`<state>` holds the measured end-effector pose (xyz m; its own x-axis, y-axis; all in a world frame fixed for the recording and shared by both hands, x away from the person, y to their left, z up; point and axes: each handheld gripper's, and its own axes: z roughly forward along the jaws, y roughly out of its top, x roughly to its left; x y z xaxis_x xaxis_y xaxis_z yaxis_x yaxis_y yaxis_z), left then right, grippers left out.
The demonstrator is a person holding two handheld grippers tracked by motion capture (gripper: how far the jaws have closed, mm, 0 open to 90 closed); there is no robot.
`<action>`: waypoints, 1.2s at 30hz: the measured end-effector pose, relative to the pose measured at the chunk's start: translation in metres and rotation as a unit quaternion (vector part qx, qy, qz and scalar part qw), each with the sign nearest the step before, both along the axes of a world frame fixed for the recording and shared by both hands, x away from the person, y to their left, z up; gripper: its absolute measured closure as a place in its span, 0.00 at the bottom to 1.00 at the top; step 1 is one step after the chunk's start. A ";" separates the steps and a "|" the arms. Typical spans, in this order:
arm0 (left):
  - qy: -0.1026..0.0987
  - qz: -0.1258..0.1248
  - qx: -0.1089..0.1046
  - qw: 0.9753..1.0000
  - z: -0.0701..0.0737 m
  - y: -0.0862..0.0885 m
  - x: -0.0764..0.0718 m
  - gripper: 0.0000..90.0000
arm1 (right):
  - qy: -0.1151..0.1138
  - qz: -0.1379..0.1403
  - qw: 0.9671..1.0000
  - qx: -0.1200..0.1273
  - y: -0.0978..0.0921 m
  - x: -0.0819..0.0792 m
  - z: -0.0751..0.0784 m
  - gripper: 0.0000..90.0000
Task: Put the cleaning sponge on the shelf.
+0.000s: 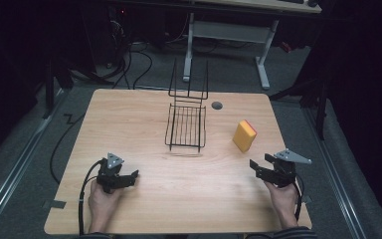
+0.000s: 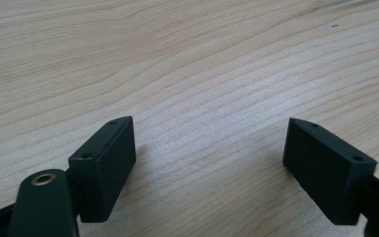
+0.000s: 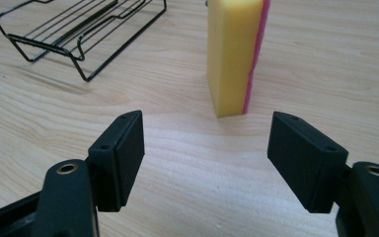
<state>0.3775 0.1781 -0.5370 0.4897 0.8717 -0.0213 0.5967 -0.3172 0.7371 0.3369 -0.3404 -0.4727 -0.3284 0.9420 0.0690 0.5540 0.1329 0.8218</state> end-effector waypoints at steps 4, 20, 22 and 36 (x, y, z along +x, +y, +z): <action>0.000 0.000 0.001 1.000 0.000 0.000 0.000 0.23 | -0.005 0.003 1.000 0.000 0.004 0.003 0.005 0.34; 0.000 0.000 0.002 1.000 0.000 0.000 0.000 0.23 | -0.024 0.014 1.000 -0.005 0.008 0.016 0.021 0.34; 0.000 0.000 0.002 1.000 0.000 0.000 0.000 0.23 | -0.025 0.015 1.000 -0.004 0.008 0.019 0.025 0.34; 0.000 0.000 0.002 1.000 0.000 0.000 0.000 0.23 | -0.035 0.009 0.999 0.001 0.009 0.035 0.036 0.34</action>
